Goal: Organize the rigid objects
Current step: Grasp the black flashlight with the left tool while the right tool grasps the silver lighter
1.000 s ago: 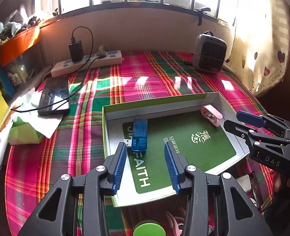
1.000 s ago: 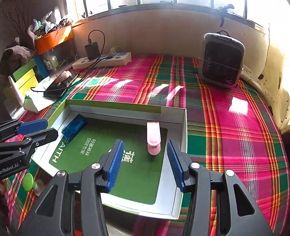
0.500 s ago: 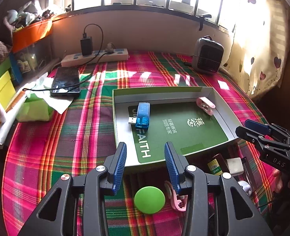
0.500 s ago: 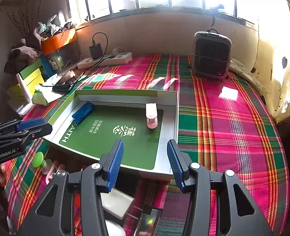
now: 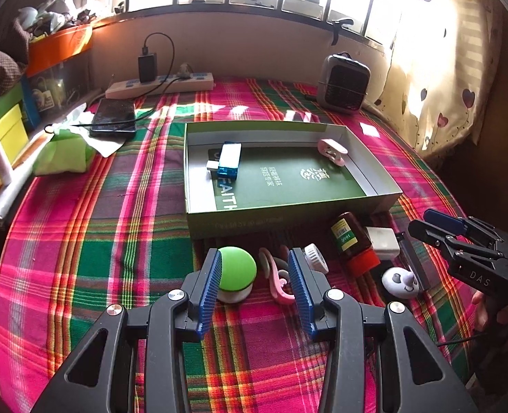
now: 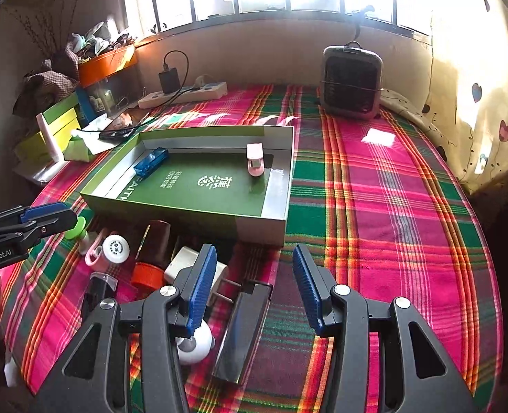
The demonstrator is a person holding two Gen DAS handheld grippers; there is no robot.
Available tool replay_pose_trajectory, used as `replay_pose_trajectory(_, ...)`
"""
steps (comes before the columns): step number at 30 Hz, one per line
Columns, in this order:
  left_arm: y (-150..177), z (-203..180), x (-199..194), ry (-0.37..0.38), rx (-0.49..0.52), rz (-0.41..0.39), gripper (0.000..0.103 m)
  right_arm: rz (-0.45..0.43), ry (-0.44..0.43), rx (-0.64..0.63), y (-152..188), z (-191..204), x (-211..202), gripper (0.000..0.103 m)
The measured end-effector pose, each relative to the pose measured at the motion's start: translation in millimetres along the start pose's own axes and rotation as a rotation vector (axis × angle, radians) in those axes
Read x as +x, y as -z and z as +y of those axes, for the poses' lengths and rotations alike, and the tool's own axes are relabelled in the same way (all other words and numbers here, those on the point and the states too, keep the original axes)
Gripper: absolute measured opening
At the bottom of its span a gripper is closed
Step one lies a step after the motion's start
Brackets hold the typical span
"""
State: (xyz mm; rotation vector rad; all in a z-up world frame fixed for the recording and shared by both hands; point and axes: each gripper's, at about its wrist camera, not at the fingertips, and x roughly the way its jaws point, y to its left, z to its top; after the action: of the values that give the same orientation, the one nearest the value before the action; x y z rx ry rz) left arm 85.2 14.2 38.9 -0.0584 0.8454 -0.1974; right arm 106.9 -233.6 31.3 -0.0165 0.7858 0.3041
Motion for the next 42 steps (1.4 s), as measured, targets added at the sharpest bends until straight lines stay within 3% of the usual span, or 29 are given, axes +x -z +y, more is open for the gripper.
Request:
replay_pose_trajectory(8, 18.5, -17.4, -10.8, 0.051, 0.038, -0.004, 0.039, 0.024, 0.01, 0.009, 21.2, -0.6, -7.7, 0.048)
replay_pose_trajectory(18, 33.5, -40.3, -4.3, 0.071, 0.081, 0.052, 0.046, 0.05, 0.026, 0.003, 31.8, 3.2, -5.1, 0.048)
replay_pose_trajectory(42, 41.8, -58.7, 2.0, 0.028, 0.09, 0.093, 0.05, 0.107, 0.077, -0.022, 32.7, 4.4, 4.8, 0.053)
